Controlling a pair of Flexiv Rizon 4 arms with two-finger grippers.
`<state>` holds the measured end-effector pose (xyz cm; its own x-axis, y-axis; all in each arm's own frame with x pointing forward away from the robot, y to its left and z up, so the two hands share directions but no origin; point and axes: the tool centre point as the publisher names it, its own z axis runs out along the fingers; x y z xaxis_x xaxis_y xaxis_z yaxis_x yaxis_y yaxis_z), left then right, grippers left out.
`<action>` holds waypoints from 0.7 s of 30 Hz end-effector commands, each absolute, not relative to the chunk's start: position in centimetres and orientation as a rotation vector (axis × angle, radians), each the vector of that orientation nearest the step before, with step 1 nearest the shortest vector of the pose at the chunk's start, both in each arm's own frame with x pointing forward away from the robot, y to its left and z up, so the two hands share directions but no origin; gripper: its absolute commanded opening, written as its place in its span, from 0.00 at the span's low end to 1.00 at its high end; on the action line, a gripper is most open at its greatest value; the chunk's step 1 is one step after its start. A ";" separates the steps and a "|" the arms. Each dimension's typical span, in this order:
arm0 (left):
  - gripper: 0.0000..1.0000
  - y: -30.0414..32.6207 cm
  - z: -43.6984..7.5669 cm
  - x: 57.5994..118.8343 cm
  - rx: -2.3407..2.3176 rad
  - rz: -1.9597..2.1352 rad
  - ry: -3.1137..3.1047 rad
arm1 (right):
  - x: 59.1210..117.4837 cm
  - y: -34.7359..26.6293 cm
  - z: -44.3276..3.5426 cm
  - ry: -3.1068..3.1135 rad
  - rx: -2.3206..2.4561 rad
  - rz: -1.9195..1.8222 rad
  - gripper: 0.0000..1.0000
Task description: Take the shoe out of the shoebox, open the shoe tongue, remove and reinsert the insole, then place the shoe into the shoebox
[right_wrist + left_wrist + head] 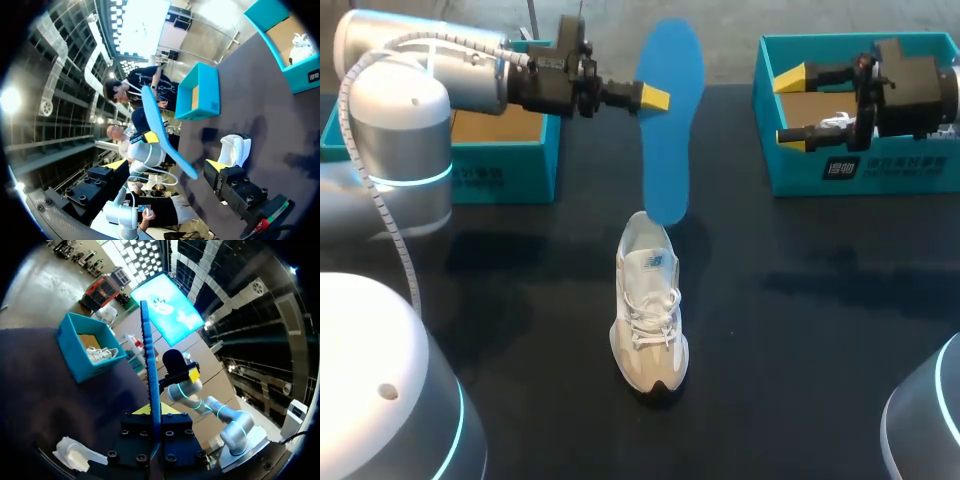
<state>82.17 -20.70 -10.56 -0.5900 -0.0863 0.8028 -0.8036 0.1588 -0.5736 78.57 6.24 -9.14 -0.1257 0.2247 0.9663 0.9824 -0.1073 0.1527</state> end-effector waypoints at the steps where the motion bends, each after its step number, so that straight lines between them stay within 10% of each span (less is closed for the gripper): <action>1: 0.00 -20.7 -10.5 82.2 0.634 1.719 -2.135 | 78.7 6.4 -9.2 -1.418 -1.398 -1.295 1.00; 21: 0.00 -20.1 -10.5 82.2 0.420 1.833 -2.319 | 78.7 6.4 -9.2 -1.418 -1.398 -1.295 1.00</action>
<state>82.58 -20.57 -10.58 -0.9217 -0.1242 0.3674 -0.3860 0.2035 -0.8998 78.67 6.28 -9.14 -0.1245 0.2253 0.9663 0.9828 -0.1062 0.1514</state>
